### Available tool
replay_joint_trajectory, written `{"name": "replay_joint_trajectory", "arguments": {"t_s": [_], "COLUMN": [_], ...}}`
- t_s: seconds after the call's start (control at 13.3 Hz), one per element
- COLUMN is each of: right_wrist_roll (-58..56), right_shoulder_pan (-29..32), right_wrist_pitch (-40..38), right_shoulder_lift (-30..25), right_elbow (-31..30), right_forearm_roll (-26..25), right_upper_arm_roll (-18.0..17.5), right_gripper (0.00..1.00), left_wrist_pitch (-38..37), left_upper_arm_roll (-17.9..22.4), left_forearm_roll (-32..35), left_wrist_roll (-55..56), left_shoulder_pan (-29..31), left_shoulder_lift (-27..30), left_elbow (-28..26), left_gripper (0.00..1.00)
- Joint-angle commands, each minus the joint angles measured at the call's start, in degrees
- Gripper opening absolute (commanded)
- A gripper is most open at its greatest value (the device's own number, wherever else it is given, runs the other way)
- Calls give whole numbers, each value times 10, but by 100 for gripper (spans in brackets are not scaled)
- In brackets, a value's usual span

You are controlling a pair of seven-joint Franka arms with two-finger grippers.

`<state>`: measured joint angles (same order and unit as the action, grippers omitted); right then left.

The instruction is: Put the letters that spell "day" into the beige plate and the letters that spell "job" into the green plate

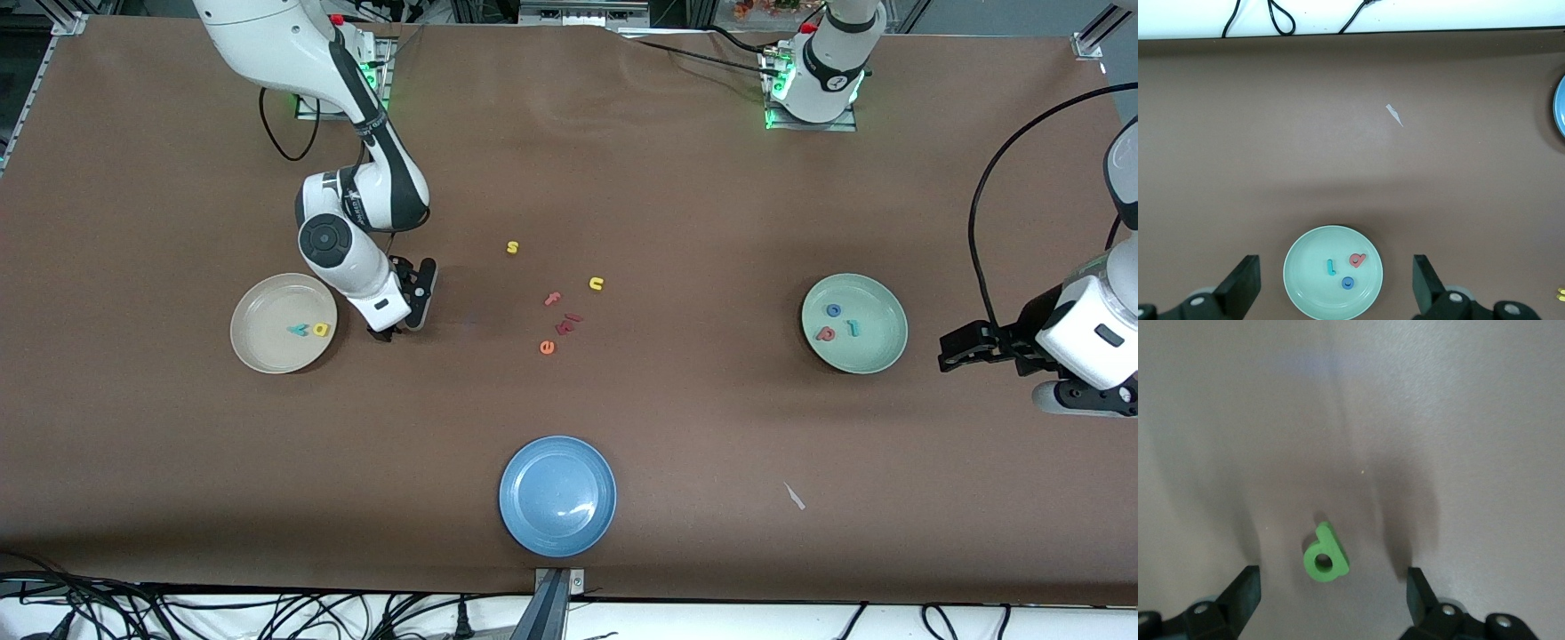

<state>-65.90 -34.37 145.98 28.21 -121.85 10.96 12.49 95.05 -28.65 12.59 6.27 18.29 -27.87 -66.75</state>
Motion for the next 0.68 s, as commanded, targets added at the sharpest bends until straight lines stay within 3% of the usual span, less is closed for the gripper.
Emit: {"name": "replay_joint_trajectory", "arguments": {"t_s": [0.0,0.38,0.6], "right_wrist_roll": [-23,-24,-24], "right_shoulder_pan": [2,1,1], "right_wrist_pitch": [17,19,22], "right_shoulder_lift": [-13,-18,-18], "right_elbow": [-20,-28,-30], "right_forearm_roll": [7,7,7], "right_upper_arm_roll": [-4,-12,-12], "right_gripper": [90,82,75], "left_wrist_pitch": [-10,-12,-13], "left_upper_arm_roll": [0,-3,24], "left_forearm_roll": [5,7,6], "left_wrist_roll": [-1,21,17], "left_shoulder_pan": [-6,-12,-61], "left_shoulder_lift": [-4,-1,4], "left_elbow": [17,13,15], "left_gripper": [100,100,100]}}
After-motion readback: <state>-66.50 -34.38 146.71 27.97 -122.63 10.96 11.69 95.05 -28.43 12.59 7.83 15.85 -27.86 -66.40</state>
